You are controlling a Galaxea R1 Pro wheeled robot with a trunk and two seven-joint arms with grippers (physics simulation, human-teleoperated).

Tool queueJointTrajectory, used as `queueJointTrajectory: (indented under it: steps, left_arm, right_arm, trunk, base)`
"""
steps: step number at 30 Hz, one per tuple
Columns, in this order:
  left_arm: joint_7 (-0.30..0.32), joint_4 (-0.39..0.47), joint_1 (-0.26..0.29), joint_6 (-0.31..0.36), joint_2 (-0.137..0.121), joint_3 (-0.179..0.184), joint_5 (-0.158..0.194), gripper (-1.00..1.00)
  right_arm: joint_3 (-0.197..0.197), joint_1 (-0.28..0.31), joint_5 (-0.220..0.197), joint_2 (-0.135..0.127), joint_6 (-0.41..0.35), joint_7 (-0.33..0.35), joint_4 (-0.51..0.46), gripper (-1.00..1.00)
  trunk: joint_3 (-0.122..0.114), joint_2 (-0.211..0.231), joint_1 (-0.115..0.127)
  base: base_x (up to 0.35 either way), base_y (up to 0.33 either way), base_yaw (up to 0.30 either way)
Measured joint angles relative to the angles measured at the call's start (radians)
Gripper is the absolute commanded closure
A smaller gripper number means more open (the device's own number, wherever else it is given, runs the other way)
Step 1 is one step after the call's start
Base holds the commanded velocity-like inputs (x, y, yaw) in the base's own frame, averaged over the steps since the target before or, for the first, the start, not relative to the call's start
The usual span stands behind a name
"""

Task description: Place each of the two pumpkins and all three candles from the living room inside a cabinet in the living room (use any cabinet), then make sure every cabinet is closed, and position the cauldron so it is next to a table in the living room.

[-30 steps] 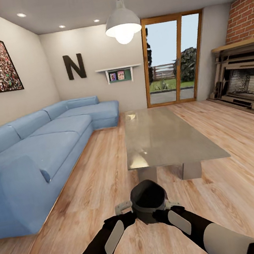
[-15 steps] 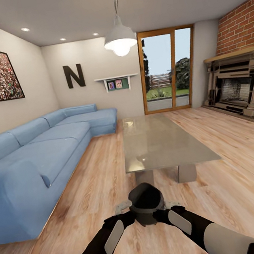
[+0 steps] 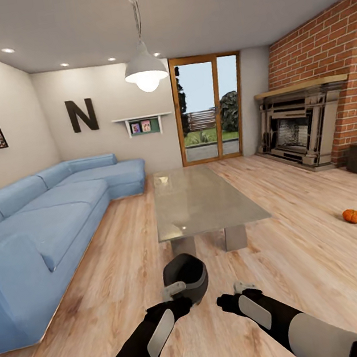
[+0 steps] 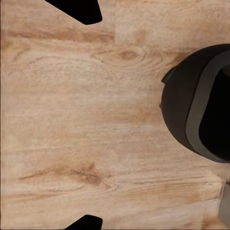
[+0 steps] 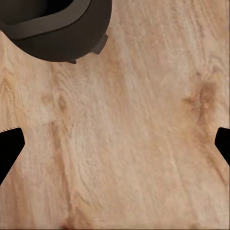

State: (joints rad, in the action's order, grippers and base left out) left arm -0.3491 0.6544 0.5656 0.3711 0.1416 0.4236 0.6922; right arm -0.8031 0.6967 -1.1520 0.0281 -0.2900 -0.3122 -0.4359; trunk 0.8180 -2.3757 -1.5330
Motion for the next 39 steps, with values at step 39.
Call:
queueJointTrajectory:
  steps: [39]
  left_arm:
    - [0.0, 0.114, -0.002, 0.002, -0.004, 0.018, -0.003, -1.0]
  right_arm:
    - [0.001, 0.0, -0.002, -0.007, -0.002, -0.002, 0.002, -1.0]
  trunk:
    - [-0.111, 0.161, 0.089]
  base:
    - [-0.103, -0.001, -0.251]
